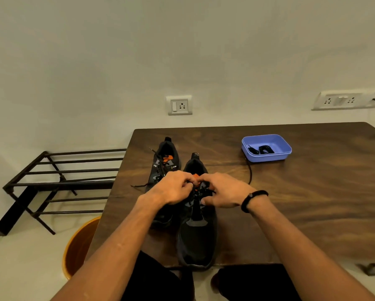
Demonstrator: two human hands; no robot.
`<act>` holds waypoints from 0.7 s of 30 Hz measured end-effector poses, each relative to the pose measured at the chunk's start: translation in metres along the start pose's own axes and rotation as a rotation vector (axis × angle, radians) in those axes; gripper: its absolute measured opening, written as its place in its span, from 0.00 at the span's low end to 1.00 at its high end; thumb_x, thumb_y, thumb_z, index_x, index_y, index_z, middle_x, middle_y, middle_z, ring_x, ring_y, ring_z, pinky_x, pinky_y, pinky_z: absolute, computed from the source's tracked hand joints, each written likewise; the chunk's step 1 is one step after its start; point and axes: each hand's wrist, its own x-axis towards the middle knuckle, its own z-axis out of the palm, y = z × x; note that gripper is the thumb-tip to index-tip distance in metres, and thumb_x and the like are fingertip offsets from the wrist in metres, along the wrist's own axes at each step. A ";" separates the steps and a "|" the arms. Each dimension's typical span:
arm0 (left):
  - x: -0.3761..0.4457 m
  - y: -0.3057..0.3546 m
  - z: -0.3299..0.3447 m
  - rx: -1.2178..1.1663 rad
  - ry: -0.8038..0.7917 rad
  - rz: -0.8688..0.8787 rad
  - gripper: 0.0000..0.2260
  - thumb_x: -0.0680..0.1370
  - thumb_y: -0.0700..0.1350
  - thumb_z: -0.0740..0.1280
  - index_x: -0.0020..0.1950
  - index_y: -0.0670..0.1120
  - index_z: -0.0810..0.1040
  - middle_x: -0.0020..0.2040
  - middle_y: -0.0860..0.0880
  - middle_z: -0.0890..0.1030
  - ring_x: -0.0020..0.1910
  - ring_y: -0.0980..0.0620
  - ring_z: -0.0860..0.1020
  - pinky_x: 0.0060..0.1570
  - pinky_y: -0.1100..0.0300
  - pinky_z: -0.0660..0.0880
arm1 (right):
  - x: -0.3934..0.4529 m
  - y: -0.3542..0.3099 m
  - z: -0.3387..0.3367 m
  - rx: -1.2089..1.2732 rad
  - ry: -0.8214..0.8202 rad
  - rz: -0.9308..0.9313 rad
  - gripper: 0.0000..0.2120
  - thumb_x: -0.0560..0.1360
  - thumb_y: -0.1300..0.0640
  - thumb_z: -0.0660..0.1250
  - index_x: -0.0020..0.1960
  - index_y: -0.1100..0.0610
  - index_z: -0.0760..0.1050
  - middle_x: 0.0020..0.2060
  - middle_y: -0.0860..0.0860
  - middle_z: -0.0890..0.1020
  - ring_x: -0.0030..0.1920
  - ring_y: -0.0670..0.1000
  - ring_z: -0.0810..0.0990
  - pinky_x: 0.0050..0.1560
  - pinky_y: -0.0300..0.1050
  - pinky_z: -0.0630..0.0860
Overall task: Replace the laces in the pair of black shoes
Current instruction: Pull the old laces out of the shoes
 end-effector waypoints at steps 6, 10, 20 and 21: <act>0.001 -0.005 0.003 -0.183 0.096 -0.062 0.06 0.82 0.49 0.69 0.53 0.51 0.86 0.42 0.52 0.85 0.34 0.57 0.82 0.42 0.63 0.79 | 0.005 0.005 0.004 0.093 0.093 0.106 0.27 0.66 0.35 0.79 0.55 0.47 0.73 0.44 0.42 0.77 0.44 0.44 0.76 0.37 0.40 0.68; 0.000 -0.014 0.002 -0.237 0.108 -0.133 0.05 0.82 0.48 0.70 0.51 0.51 0.86 0.39 0.51 0.85 0.32 0.57 0.83 0.36 0.70 0.74 | 0.004 0.006 0.008 0.121 0.168 0.179 0.28 0.63 0.36 0.81 0.53 0.48 0.74 0.43 0.43 0.79 0.42 0.42 0.75 0.35 0.41 0.67; -0.001 -0.004 0.008 -0.167 0.106 -0.116 0.10 0.83 0.54 0.67 0.47 0.52 0.85 0.38 0.54 0.83 0.38 0.57 0.81 0.44 0.57 0.77 | -0.005 0.008 0.013 0.136 0.203 0.141 0.27 0.64 0.38 0.82 0.56 0.45 0.75 0.41 0.42 0.78 0.41 0.40 0.75 0.34 0.38 0.67; -0.001 0.000 0.007 -0.186 0.072 -0.114 0.12 0.83 0.56 0.66 0.47 0.52 0.85 0.34 0.54 0.81 0.34 0.57 0.79 0.38 0.58 0.75 | -0.005 0.008 0.012 0.137 0.195 0.132 0.27 0.64 0.38 0.82 0.57 0.45 0.75 0.42 0.42 0.78 0.42 0.40 0.76 0.35 0.38 0.67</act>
